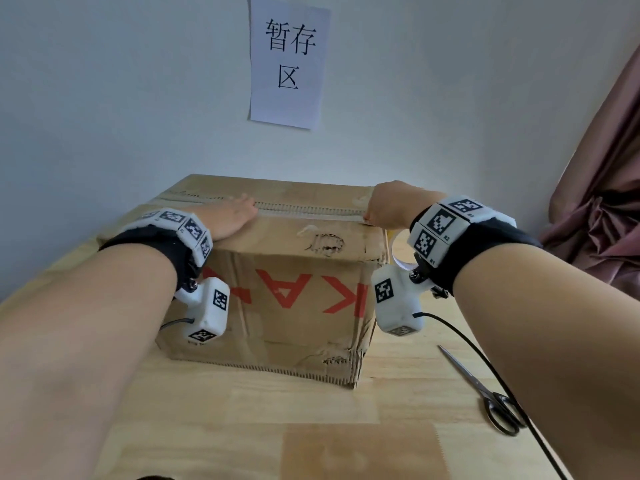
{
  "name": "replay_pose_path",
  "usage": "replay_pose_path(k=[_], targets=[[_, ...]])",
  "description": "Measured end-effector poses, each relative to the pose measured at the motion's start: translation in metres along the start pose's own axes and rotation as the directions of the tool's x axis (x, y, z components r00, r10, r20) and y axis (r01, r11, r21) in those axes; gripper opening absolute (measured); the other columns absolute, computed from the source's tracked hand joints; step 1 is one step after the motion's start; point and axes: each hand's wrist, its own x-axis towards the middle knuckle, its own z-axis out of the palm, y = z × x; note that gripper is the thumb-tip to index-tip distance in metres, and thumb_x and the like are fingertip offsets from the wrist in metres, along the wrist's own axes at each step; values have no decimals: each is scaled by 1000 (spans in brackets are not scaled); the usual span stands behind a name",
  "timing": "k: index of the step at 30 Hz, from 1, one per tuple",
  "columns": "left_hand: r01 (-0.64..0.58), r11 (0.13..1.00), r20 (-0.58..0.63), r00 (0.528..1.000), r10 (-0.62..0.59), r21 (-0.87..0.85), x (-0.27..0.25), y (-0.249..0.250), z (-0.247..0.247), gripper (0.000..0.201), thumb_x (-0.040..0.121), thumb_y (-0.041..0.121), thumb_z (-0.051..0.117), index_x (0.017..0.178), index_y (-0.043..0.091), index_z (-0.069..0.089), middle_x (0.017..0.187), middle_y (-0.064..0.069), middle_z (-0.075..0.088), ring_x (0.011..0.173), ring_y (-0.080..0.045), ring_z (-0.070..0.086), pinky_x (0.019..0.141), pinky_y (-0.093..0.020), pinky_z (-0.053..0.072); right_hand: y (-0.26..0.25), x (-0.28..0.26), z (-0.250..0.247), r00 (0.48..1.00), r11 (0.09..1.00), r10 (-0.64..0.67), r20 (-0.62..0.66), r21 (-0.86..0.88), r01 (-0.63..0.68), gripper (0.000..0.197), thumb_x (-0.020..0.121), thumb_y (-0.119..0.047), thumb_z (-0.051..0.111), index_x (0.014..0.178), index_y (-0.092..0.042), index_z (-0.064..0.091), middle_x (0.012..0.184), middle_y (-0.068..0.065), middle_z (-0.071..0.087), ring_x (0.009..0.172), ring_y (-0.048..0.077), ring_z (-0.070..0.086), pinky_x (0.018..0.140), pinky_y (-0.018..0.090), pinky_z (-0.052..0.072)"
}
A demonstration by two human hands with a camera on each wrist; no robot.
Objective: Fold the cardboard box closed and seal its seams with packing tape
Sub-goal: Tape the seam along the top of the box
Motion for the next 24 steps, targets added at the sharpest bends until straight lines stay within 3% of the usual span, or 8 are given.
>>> replay_pose_path(k=[1, 3, 6, 8, 13, 16, 18, 24], targets=[[11, 1000, -2, 1000, -11, 19, 4, 5, 1, 55, 104, 34, 10, 150, 4, 12, 159, -10, 4, 146, -26, 7, 117, -38, 11, 2, 1, 2, 1000, 1000, -4, 21, 12, 4, 24, 96, -21, 44, 102, -13, 66, 100, -2, 65, 90, 18, 58, 91, 40, 44], [-8, 999, 14, 1000, 7, 43, 9, 26, 5, 61, 102, 43, 10, 150, 5, 11, 159, -11, 5, 146, -28, 10, 118, -44, 14, 6, -1, 5, 998, 1000, 14, 54, -22, -12, 35, 95, -19, 37, 118, -21, 63, 119, -6, 62, 117, 20, 51, 112, 59, 11], [-109, 993, 36, 994, 107, 52, 11, 65, 12, 65, 100, 49, 10, 151, 10, 7, 159, -9, 0, 146, -26, 5, 119, -45, 11, 9, -9, 6, 996, 999, 31, 78, -40, -28, 43, 94, -16, 32, 128, -25, 57, 128, -6, 58, 130, 24, 41, 105, 67, -13], [-173, 984, 41, 984, 172, 36, 7, 92, 15, 64, 100, 51, 13, 151, 13, 12, 159, -8, 3, 146, -26, 9, 119, -44, 12, 11, -18, 5, 996, 1000, 25, 90, -21, -23, 46, 94, -14, 30, 133, -25, 53, 134, -5, 54, 133, 24, 38, 105, 67, -12], [-365, 922, -18, 931, 366, -128, -17, 146, 16, 61, 93, 61, 21, 130, 24, 50, 127, -6, 59, 110, -24, 56, 98, -38, 41, 18, -39, 9, 997, 997, -38, 60, 63, 34, 53, 95, -10, 29, 132, -42, 50, 130, -5, 55, 129, 23, 41, 109, 63, -8], [-382, 917, -37, 924, 380, -119, -27, 155, 19, 58, 84, 73, 35, 110, 26, 56, 107, 3, 62, 95, -18, 55, 80, -27, 40, 28, -49, 16, 995, 995, -91, 28, 42, 90, 51, 97, -22, 42, 142, -45, 33, 140, -6, 47, 136, 25, 30, 111, 64, -4], [-359, 931, -27, 933, 358, -71, -29, 156, 19, 54, 83, 68, 48, 120, 28, 53, 118, 4, 58, 105, -17, 53, 86, -28, 38, 32, -55, 20, 994, 994, -109, 21, 13, 109, 58, 94, -31, 51, 145, -44, 26, 148, -6, 37, 138, 26, 25, 111, 65, -3], [-270, 963, 129, 954, 269, -16, -41, 169, 11, 43, 68, 53, 53, 95, 20, 57, 90, -2, 61, 81, -19, 55, 72, -30, 43, 33, -68, 28, 985, 989, -145, -98, -21, 144, 49, 91, -43, 45, 139, -44, 36, 142, -3, 40, 133, 27, 31, 111, 61, 4]])
